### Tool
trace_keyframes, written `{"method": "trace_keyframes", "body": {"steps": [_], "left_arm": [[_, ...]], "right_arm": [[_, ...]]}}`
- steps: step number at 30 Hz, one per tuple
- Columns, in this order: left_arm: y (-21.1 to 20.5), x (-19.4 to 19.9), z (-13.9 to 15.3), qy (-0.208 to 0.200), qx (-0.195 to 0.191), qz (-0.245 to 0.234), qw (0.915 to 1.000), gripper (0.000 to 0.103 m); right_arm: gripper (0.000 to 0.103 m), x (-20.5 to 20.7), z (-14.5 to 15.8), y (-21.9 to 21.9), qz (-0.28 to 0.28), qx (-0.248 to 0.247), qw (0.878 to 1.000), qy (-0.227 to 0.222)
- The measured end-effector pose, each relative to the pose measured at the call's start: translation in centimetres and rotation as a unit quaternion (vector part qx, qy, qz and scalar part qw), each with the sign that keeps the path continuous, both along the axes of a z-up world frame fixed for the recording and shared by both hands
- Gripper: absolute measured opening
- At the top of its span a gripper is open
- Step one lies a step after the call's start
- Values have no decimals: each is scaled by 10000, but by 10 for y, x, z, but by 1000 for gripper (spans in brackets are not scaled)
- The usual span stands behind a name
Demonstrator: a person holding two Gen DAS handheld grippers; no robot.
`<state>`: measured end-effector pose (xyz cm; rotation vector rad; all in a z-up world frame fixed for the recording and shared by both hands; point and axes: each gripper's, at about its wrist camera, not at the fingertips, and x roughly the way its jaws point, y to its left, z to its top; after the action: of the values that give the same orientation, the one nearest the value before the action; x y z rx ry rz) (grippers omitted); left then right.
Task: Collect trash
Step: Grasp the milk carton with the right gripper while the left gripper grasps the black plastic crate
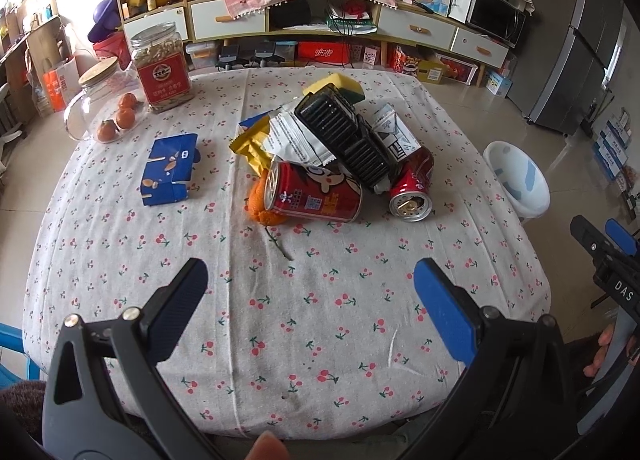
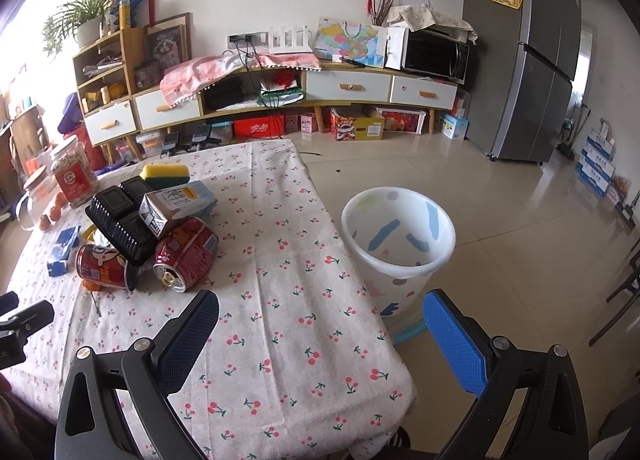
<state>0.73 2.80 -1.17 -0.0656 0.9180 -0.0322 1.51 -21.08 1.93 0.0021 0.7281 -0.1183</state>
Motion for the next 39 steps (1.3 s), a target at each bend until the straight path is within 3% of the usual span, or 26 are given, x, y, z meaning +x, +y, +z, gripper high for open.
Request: {"method": "trace_keyframes", "body": {"steps": [3, 15, 19, 23, 28, 32, 39], "left_arm": [[12, 8, 5, 77, -57, -32, 9999, 102], [49, 66, 20, 360, 380, 52, 9986, 102], [61, 81, 13, 444, -59, -47, 9990, 102], [75, 95, -6, 835, -424, 20, 9956, 102], [85, 106, -6, 873, -696, 106, 9937, 102], [82, 111, 0, 721, -658, 69, 9952, 102], [77, 124, -8, 875, -1032, -91, 9908, 102]], "right_arm": [[103, 10, 3, 6, 263, -54, 9995, 155], [103, 90, 13, 40, 1078, 240, 9883, 1056], [103, 126, 8, 58, 1217, 509, 9823, 1331], [103, 160, -2, 75, 1347, 796, 9763, 1494], [103, 193, -22, 90, 1426, 1313, 9661, 1705], [103, 220, -33, 104, 1529, 1625, 9557, 1917], [100, 256, -63, 104, 1191, 2060, 9442, 2279]]}}
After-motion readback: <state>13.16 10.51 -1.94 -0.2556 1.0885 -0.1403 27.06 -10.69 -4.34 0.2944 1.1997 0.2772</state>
